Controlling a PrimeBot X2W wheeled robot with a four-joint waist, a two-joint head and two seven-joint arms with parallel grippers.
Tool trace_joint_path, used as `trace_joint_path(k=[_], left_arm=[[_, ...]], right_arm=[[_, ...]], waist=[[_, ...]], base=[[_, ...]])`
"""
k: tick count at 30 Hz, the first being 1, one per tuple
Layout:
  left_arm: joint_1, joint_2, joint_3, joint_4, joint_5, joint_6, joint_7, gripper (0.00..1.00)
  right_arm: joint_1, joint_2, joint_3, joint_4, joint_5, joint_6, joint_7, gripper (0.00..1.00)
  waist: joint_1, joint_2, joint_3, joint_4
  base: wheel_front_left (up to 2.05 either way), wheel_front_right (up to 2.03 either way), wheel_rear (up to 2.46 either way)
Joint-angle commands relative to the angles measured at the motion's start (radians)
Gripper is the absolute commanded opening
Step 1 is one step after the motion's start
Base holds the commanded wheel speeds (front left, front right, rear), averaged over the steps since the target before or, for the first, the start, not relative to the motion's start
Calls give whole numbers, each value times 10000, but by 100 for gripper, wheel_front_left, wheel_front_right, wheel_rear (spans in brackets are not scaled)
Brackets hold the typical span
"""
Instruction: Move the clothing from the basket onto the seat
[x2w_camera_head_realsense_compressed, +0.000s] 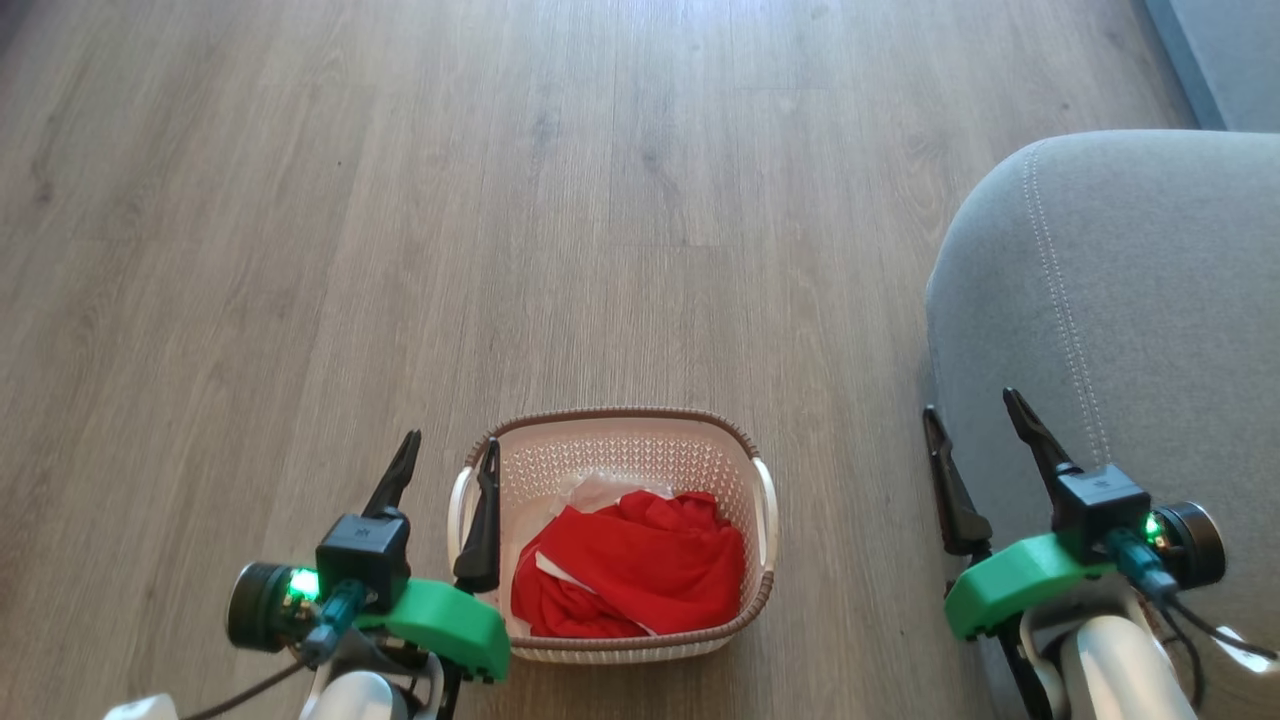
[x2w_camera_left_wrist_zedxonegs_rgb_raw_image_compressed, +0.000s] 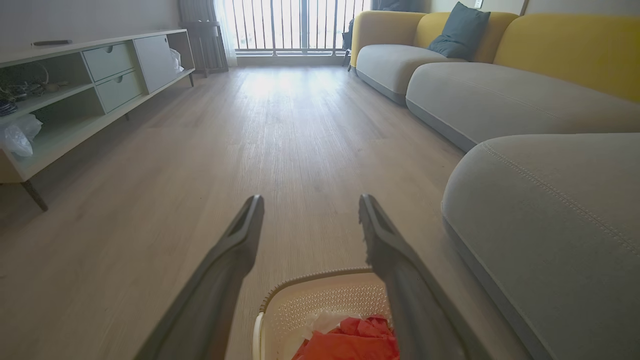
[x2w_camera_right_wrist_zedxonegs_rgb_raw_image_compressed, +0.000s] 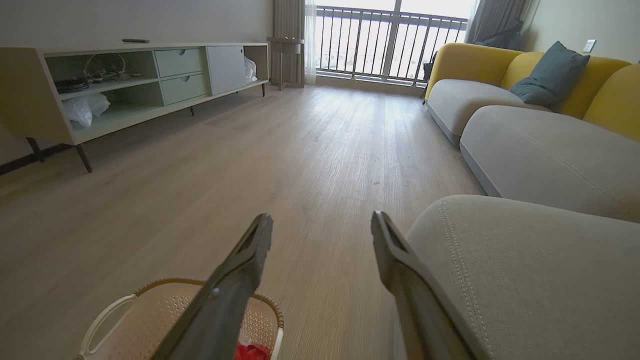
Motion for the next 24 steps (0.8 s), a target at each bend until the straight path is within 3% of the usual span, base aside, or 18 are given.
trace_joint_path(k=[1,8,24], left_arm=[[-352,30,178,-345,368,143,-163,100],[-333,-2,91,-297,1275,279,-366,100],[-257,-112,631,741,532,47,-366,100]], right_arm=[[-415,-122,274,-191,-411,-2,-193,100],[-511,-129,480,145,-1343,-2,-398,100],[-537,-129,142,847,-188,-2,-398,100]], waist=[[0,0,-6,25],[0,0,-22,116],[0,0,-130,66]], base=[[0,0,0],[0,0,0],[0,0,0]])
